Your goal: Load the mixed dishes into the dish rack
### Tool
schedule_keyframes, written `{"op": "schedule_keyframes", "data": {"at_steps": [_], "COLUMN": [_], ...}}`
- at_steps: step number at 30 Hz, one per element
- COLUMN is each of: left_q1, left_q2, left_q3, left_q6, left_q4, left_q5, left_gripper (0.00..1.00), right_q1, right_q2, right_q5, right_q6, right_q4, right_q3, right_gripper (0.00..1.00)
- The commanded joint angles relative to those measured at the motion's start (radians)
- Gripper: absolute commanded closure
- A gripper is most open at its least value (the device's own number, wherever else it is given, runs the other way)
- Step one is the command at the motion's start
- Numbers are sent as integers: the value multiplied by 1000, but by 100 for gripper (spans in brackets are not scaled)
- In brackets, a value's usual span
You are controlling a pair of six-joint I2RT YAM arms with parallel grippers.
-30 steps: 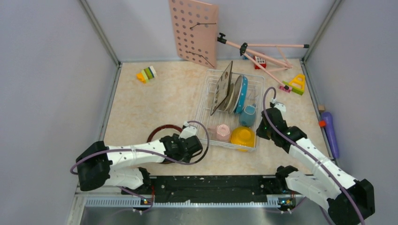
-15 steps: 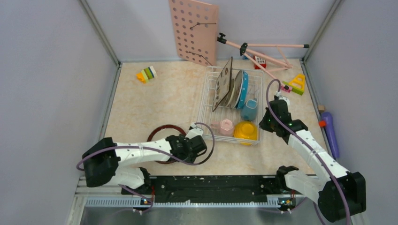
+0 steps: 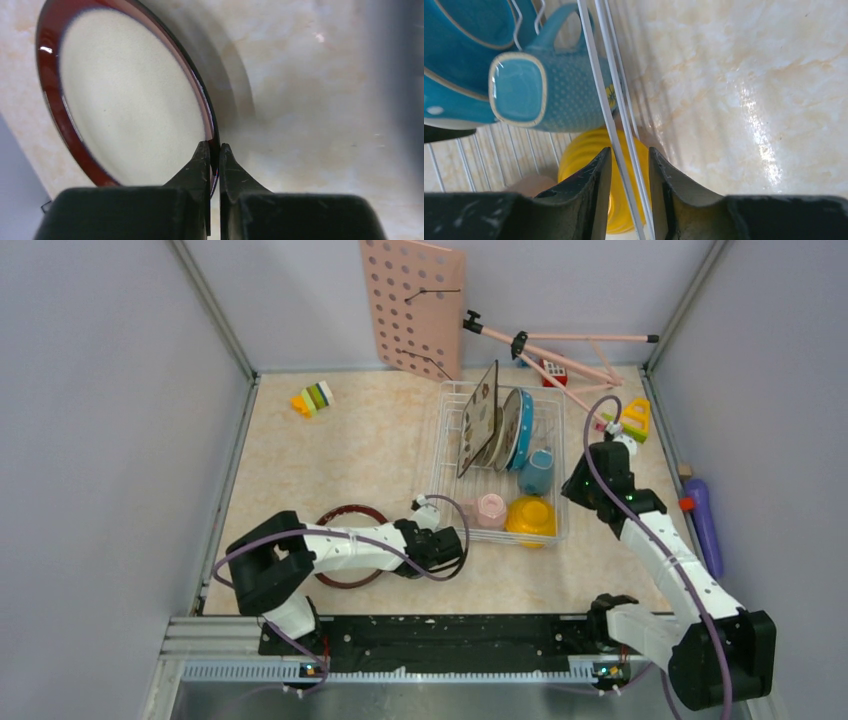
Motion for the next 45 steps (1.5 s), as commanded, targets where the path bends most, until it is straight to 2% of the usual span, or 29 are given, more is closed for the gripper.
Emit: {"op": "schedule_keyframes", "data": {"at_steps": [1, 2, 4, 5, 7, 17, 28, 32, 38, 45], "left_q1": [18, 17, 17, 18, 19, 124, 279, 330, 451, 572], "left_q2": [-94, -124, -182, -214, -274, -516, -745, -773, -779, -644], "left_q3": [-26, -28, -22, -17, -3, 111, 169, 183, 203, 318], "left_q6": [-40, -37, -29, -16, 6, 93, 163, 174, 194, 179], "left_q4": [-58, -51, -48, -48, -50, -91, 9, 65, 229, 423], "left_q5": [-16, -11, -7, -3, 1, 129, 238, 293, 468, 659], "left_gripper": [100, 100, 100, 100, 100, 100, 100, 100, 100, 100], "right_q1": [-19, -18, -18, -18, -18, -19, -18, -19, -18, -19], "right_q2": [-31, -34, -43, -49, -64, -148, -188, -196, -205, -199], "right_q5": [58, 56, 47, 44, 34, -27, -284, -317, -343, -315], "right_q6": [15, 14, 9, 9, 10, 8, -43, -43, -45, -48], "right_q4": [55, 50, 36, 28, 11, -25, 23, 30, 37, 38], "right_q3": [74, 79, 94, 99, 110, 131, 136, 140, 134, 119], "right_gripper": [66, 64, 36, 28, 22, 21, 21, 21, 21, 20]}}
